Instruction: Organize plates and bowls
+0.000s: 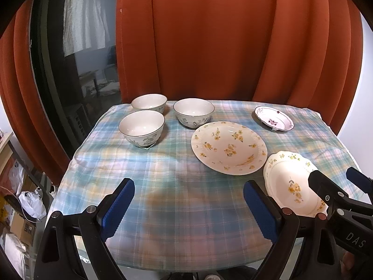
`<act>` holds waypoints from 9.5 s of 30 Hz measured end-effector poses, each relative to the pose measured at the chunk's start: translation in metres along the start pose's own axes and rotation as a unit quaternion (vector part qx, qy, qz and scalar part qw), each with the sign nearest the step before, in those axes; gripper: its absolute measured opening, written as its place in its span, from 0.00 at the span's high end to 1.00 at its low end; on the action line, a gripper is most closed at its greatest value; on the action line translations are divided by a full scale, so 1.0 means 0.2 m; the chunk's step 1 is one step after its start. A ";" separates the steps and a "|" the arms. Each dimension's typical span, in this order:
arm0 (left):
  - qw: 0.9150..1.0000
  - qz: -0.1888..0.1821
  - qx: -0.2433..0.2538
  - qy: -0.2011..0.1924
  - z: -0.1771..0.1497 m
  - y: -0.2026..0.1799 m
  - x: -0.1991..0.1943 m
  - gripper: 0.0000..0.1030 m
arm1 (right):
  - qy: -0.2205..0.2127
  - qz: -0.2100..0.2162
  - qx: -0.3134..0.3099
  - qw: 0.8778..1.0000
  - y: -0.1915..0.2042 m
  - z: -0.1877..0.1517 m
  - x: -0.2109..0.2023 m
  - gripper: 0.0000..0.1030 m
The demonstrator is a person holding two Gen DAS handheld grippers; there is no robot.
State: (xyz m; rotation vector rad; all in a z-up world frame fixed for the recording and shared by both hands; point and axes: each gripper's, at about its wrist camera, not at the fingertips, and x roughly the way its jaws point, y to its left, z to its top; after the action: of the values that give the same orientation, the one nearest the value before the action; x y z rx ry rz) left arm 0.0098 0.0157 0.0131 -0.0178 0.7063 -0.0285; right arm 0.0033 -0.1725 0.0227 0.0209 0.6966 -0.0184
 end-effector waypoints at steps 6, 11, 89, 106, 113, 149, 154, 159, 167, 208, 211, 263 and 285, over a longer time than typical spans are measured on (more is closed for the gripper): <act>1.000 0.001 -0.001 -0.001 0.00 0.02 -0.01 0.07 | 0.000 0.000 -0.001 1.000 0.02 0.00 0.00 0.00; 1.000 0.001 0.000 -0.002 0.01 0.02 -0.01 0.07 | 0.000 0.000 -0.001 1.000 0.02 0.00 -0.01 0.00; 0.967 0.057 -0.031 0.245 -0.09 -1.00 0.97 0.25 | 0.253 0.073 -0.048 0.964 -0.92 0.01 1.13 0.37; 0.973 0.000 -0.017 0.230 -0.08 -0.95 0.94 0.25 | 0.261 0.031 -0.020 0.965 -0.90 -0.01 1.12 0.38; 0.977 -0.027 0.007 0.211 -0.04 -0.82 0.86 0.25 | 0.246 0.000 -0.002 0.969 -0.81 -0.02 0.99 0.38; 0.981 -0.009 0.017 0.194 -0.05 0.42 0.72 0.25 | 0.206 0.012 0.007 0.979 0.51 -0.08 0.85 0.38; 0.977 -0.006 0.017 0.211 -0.07 0.49 0.77 0.25 | 0.218 0.016 0.004 0.976 0.59 -0.10 0.89 0.38; 0.972 -0.007 0.015 0.235 -0.10 0.53 0.84 0.25 | 0.238 0.014 0.004 0.971 0.64 -0.13 0.96 0.38; 0.969 -0.001 0.011 0.248 -0.12 0.54 0.87 0.25 | 0.266 0.011 -0.007 0.964 0.67 -0.15 1.05 0.38; 0.979 0.027 -0.051 0.196 0.31 -0.05 0.98 0.13 | 0.188 0.025 -0.017 0.982 0.05 0.35 1.12 0.25; 0.979 0.045 -0.052 0.194 0.36 -0.11 1.06 0.13 | 0.191 0.032 -0.021 0.981 -0.01 0.41 1.22 0.25; 0.961 0.009 0.026 0.275 0.19 -0.47 1.24 0.26 | 0.273 0.040 0.050 0.960 -0.40 0.16 1.34 0.42; 0.957 0.016 0.032 0.289 0.17 -0.56 1.20 0.26 | 0.270 0.047 0.022 0.962 -0.45 0.14 1.32 0.43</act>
State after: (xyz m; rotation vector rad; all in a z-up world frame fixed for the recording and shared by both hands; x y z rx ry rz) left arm 0.2117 -0.1031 -0.1132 0.0675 1.2914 -0.0268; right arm 0.2214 -0.2651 -0.1267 0.1057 1.2406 0.0655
